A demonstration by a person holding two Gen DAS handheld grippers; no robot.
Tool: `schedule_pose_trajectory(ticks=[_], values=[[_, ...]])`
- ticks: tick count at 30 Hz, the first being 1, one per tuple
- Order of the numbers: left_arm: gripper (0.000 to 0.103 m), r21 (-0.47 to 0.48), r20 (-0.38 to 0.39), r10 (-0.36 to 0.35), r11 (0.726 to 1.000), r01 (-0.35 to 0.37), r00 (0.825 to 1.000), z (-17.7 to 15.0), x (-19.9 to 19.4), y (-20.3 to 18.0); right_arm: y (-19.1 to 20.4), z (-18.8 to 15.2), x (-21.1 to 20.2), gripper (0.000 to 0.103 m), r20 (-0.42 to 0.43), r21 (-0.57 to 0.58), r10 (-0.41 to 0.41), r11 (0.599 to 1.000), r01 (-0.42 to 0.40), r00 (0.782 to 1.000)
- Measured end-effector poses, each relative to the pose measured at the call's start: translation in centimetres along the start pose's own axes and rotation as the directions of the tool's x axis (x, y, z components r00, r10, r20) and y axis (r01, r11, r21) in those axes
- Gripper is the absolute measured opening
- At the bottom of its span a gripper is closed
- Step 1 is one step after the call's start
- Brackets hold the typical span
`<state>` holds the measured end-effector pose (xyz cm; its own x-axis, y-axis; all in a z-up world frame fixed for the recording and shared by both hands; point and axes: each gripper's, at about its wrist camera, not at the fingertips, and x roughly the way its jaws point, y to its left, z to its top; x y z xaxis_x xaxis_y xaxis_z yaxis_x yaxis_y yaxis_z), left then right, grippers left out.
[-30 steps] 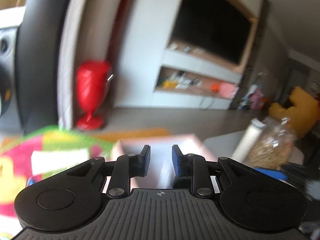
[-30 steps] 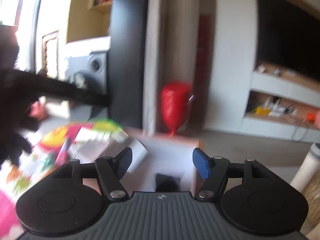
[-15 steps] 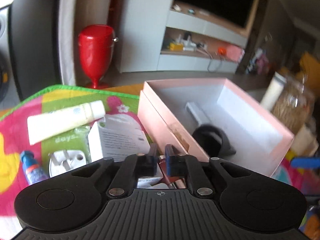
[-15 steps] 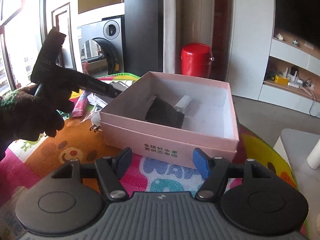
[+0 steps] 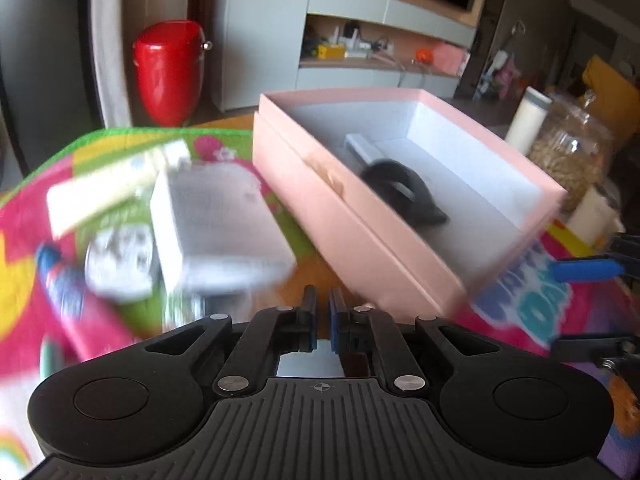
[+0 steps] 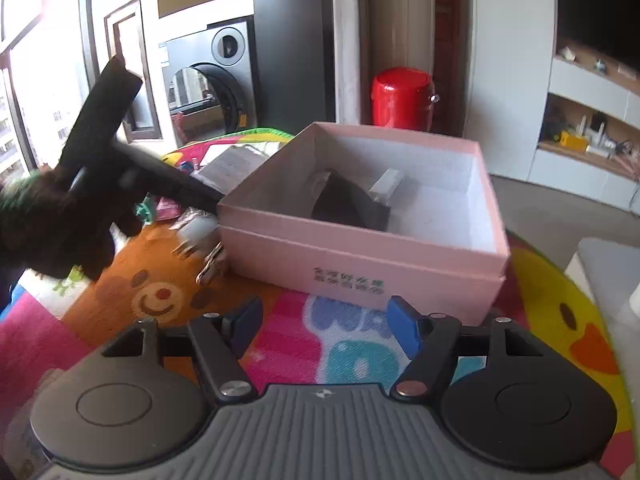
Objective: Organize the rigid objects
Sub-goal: 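Release the white USB adapter into the pink box with the left tool, then grasp the red-and-silver cylinder with the right tool while the left grasps a white charger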
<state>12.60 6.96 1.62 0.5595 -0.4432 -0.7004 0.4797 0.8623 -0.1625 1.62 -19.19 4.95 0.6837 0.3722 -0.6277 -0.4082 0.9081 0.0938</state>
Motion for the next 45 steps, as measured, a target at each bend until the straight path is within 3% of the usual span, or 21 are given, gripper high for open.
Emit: schedule_pose_trajectory(ticks=[6,9,12,15,18,20,22,24,26,36,39,41,45], values=[[0.012,-0.156,0.043,-0.072,0.985,0.078,0.997,-4.7,-4.1,0.6,2.7,0.5,1.6,0.069,-0.047,0.008,0.189,0.982,-0.189,0.981],[0.017,-0.215,0.122,-0.027,0.975,0.053,0.992,-6.1,-7.1,1.1,4.1,1.2,3.2,0.069,-0.054,0.0,0.202,0.979,-0.202,0.978],[0.017,-0.253,0.214,0.056,0.968,0.0,0.975,-7.0,-10.8,1.8,5.0,2.0,5.0,0.067,-0.051,0.007,0.205,0.979,-0.205,0.977],[0.017,-0.266,0.219,0.091,0.964,-0.031,0.971,-7.2,-12.2,2.3,6.3,2.4,6.6,0.056,-0.071,-0.014,0.2,0.979,-0.202,0.977],[0.017,-0.246,0.173,0.088,0.968,-0.044,0.981,-7.9,-11.7,2.3,7.1,2.0,7.1,0.03,-0.097,-0.057,0.179,0.981,-0.185,0.979],[0.017,-0.237,0.143,0.08,0.971,-0.044,0.986,-8.4,-10.7,2.2,7.2,1.6,6.6,0.02,-0.111,-0.075,0.185,0.978,-0.194,0.976],[0.017,-0.23,0.125,0.057,0.973,-0.027,0.991,-8.8,-10.0,2.1,7.1,1.0,5.6,0.02,-0.117,-0.096,0.202,0.972,-0.214,0.972],[0.027,-0.22,0.125,0.033,0.975,-0.005,0.992,-8.8,-9.5,1.7,6.8,0.4,4.6,0.02,-0.12,-0.119,0.198,0.97,-0.212,0.973],[0.028,-0.192,0.115,0.015,0.981,0.007,0.993,-9.1,-9.4,1.0,5.9,-0.4,3.6,0.02,-0.121,-0.126,0.176,0.973,-0.191,0.977],[0.036,-0.03,0.101,0.049,0.998,-0.047,0.994,-9.2,-8.7,-4.0,-0.9,-2.5,1.1,0.021,-0.068,0.042,0.057,0.998,-0.055,0.996],[0.037,-0.01,0.1,0.075,0.997,-0.075,0.992,-8.8,-8.3,-4.9,-1.2,-2.8,1.0,0.031,-0.047,0.065,0.066,0.996,-0.063,0.997],[0.037,0.001,0.098,0.09,0.996,-0.091,0.991,-8.5,-8.0,-5.3,-0.9,-2.9,1.1,0.043,-0.037,0.065,0.064,0.996,-0.062,0.997],[0.04,0.021,0.104,0.113,0.993,-0.115,0.988,-8.3,-7.5,-6.0,-0.3,-2.7,1.3,0.051,-0.029,0.042,0.038,0.998,-0.037,0.999]])
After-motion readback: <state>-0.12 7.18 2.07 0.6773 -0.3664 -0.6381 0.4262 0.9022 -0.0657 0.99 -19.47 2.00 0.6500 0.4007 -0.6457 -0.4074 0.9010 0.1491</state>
